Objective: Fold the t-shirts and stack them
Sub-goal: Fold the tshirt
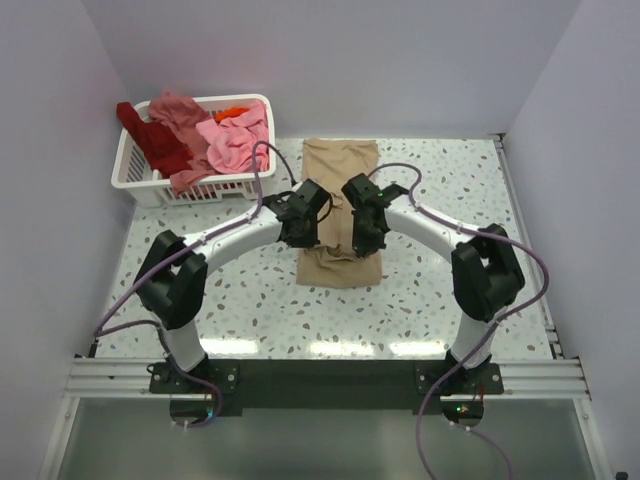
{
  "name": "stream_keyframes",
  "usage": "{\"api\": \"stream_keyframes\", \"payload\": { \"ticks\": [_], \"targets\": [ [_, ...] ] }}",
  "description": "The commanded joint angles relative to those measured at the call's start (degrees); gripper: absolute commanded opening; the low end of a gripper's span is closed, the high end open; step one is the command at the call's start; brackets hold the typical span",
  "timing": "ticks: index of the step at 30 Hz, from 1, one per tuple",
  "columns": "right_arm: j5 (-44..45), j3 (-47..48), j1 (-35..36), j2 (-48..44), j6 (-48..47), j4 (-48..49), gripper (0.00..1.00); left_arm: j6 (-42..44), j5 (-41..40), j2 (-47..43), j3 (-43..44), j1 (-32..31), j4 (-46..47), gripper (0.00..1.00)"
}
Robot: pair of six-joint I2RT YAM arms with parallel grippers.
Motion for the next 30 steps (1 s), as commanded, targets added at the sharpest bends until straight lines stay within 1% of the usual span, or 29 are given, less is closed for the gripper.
{"api": "stream_keyframes", "payload": {
  "ticks": [1, 6, 8, 12, 14, 18, 26, 27, 28, 29, 30],
  "targets": [
    [2.05, 7.53, -3.41, 4.67, -2.29, -1.97, 0.00, 4.43, -1.48, 3.85, 6.99, 3.08, -1.83, 0.00],
    [1.70, 14.21, -7.20, 10.56, -3.25, -2.59, 0.00, 5.48, -1.13, 11.67, 17.36, 7.56, -3.32, 0.00],
    [1.17, 18.86, -9.14, 13.90, -4.13, -3.99, 0.00, 5.75, -1.05, 15.00, 22.35, 9.23, -4.55, 0.00],
    [1.08, 28.60, -11.95, 19.09, -5.10, -6.10, 0.00, 6.10, 0.71, 20.20, 29.40, 11.34, -5.70, 0.00],
    [0.64, 31.52, -13.44, 21.80, -5.19, -6.90, 0.00, 6.28, 1.94, 22.83, 32.91, 11.96, -5.96, 0.00],
    [-0.67, 39.33, -15.38, 26.47, -5.45, -8.83, 0.00, 6.19, 2.73, 26.36, 37.14, 13.02, -7.37, 0.00],
    [-2.61, 46.29, -17.14, 32.19, -5.28, -10.59, 0.00, 6.19, 4.49, 29.79, 41.27, 15.30, -7.89, 0.00],
    [-2.70, 47.95, -17.58, 33.07, -5.10, -10.94, 0.04, 6.19, 4.75, 29.88, 41.80, 15.39, -8.33, 0.04],
    [-3.13, 49.01, -17.67, 33.33, -5.10, -11.20, 0.12, 6.28, 4.76, 29.88, 42.16, 15.48, -8.42, 0.12],
    [-3.31, 49.98, -17.84, 33.42, -5.10, -11.38, 0.21, 6.62, 4.76, 29.70, 42.68, 15.48, -8.08, 0.29],
    [-3.57, 51.91, -18.02, 33.34, -5.01, -11.47, 0.31, 6.80, 4.84, 29.35, 42.95, 15.48, -7.20, 0.38]
  ]
}}
